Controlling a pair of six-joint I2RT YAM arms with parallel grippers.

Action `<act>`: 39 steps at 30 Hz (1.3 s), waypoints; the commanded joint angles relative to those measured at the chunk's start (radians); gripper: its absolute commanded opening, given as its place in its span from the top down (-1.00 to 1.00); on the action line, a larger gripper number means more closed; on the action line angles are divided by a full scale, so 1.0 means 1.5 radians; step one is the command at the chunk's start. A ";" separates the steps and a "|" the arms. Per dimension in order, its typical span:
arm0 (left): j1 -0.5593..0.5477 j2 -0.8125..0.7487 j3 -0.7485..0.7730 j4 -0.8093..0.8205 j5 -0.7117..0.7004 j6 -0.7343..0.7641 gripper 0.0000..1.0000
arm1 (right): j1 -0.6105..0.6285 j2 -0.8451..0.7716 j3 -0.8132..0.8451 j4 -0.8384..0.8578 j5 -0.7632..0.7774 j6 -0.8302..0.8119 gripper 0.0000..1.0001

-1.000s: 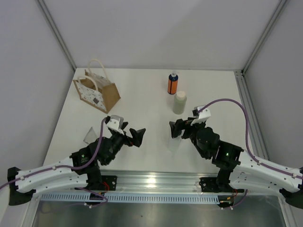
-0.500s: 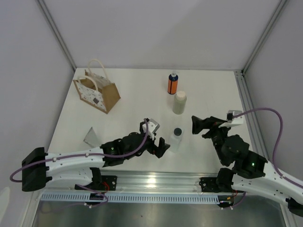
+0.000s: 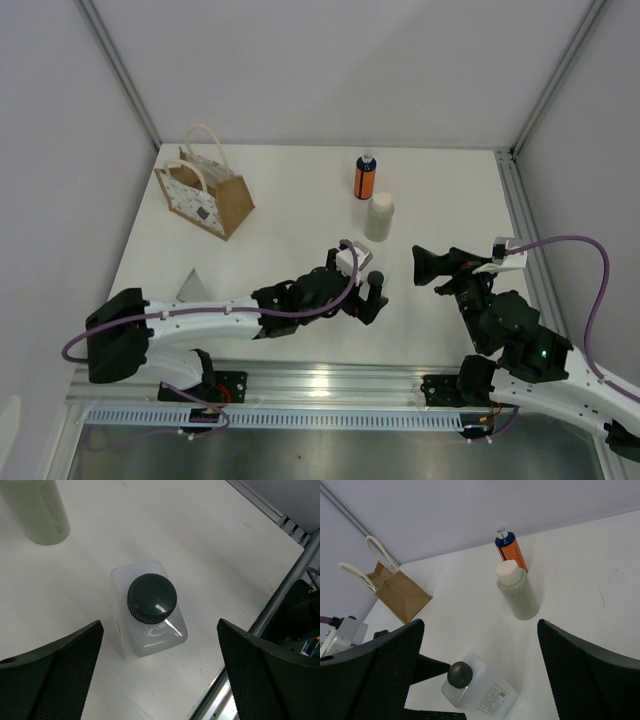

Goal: Place the personal care products into the canvas bag

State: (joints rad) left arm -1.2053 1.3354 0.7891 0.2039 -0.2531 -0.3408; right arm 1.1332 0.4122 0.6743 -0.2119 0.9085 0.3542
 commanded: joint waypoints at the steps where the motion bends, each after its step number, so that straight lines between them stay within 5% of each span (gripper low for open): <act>1: -0.009 0.039 0.053 0.013 -0.019 -0.014 -0.98 | 0.003 -0.002 0.003 0.015 0.016 0.009 -0.99; 9: -0.018 0.112 0.121 -0.063 -0.111 -0.055 -0.70 | 0.003 -0.002 0.001 0.017 0.002 0.008 -0.99; 15: -0.022 0.164 0.174 -0.156 -0.185 -0.084 0.16 | 0.004 -0.004 0.005 0.013 -0.008 0.008 -0.99; 16: -0.022 0.167 0.189 -0.169 -0.204 -0.087 0.49 | 0.003 -0.006 0.005 0.013 -0.010 0.008 -0.99; 19: -0.022 0.164 0.201 -0.217 -0.232 -0.104 0.99 | 0.003 -0.008 0.006 0.012 -0.013 0.008 -0.99; 31: 0.043 0.091 0.308 -0.496 -0.444 -0.212 0.99 | 0.003 -0.013 0.006 0.011 -0.026 0.011 -0.99; 39: 0.080 0.073 0.250 -0.484 -0.454 -0.222 0.99 | 0.003 -0.030 0.004 0.009 -0.030 0.013 -0.98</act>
State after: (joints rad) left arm -1.0882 1.5120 1.1652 -0.5762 -0.8433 -0.6369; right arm 1.1332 0.3813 0.6743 -0.2123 0.8558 0.3584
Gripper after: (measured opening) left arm 0.516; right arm 0.992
